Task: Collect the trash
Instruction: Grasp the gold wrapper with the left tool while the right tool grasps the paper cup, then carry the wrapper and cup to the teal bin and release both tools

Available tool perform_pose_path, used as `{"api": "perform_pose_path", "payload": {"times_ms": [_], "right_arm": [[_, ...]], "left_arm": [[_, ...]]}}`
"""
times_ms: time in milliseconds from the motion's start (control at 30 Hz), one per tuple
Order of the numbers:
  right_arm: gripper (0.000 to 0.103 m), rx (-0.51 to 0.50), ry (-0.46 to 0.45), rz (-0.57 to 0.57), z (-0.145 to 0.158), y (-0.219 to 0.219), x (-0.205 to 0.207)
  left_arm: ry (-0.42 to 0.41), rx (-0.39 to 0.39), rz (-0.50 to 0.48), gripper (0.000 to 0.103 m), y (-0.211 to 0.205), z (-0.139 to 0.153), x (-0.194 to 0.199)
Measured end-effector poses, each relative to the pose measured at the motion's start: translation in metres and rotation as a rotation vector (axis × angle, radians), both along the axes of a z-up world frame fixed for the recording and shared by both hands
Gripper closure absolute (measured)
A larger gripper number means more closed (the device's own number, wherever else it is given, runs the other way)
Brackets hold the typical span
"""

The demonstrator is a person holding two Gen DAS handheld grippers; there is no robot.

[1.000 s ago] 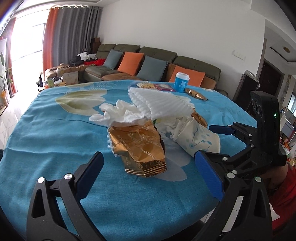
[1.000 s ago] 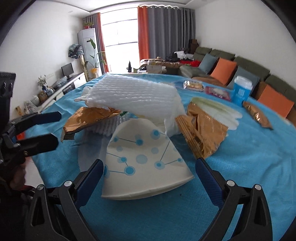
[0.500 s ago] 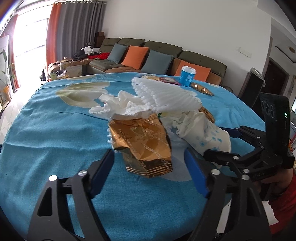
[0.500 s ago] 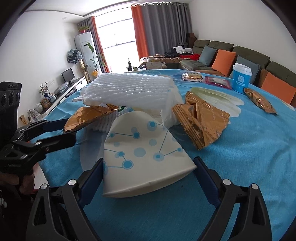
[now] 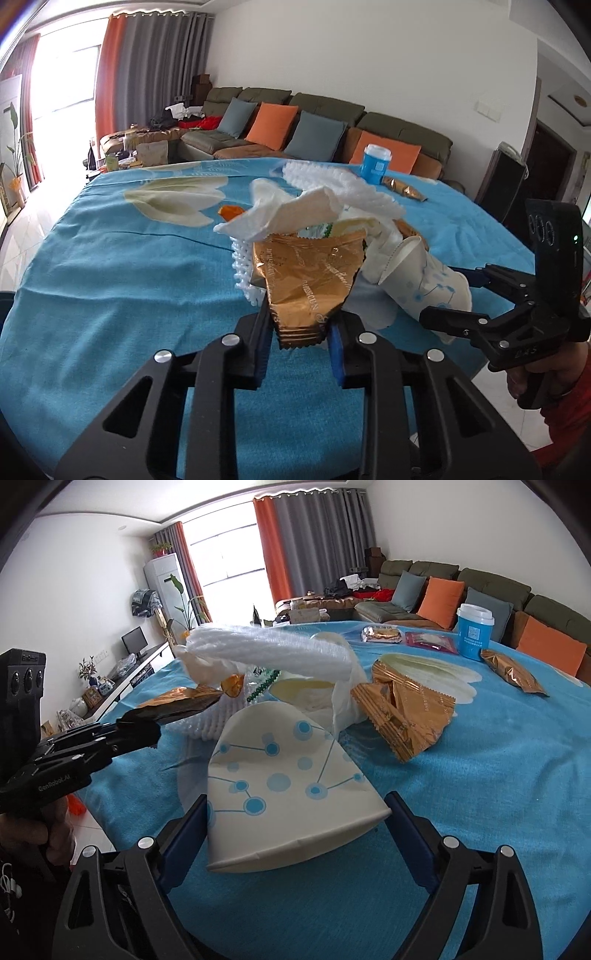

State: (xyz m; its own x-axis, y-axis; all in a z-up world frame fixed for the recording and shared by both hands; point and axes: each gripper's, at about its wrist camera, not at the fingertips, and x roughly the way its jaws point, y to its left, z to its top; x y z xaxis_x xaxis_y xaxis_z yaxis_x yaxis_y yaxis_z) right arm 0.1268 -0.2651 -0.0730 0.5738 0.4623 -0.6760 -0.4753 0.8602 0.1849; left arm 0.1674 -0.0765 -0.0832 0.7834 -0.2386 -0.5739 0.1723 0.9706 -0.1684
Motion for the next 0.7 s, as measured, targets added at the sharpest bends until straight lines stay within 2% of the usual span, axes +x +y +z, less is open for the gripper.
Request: {"api": "perform_pose_path", "payload": {"times_ms": [300,700], "right_arm": [[0.014,0.046,-0.046,0.003,0.020,0.004,-0.011],[0.014,0.077,-0.120,0.083,0.050,0.045,-0.023]], "left_arm": [[-0.064,-0.071,0.086,0.080,0.036,0.024,-0.025],[-0.132,-0.075,0.179,0.080,0.077,0.046,-0.062]]}}
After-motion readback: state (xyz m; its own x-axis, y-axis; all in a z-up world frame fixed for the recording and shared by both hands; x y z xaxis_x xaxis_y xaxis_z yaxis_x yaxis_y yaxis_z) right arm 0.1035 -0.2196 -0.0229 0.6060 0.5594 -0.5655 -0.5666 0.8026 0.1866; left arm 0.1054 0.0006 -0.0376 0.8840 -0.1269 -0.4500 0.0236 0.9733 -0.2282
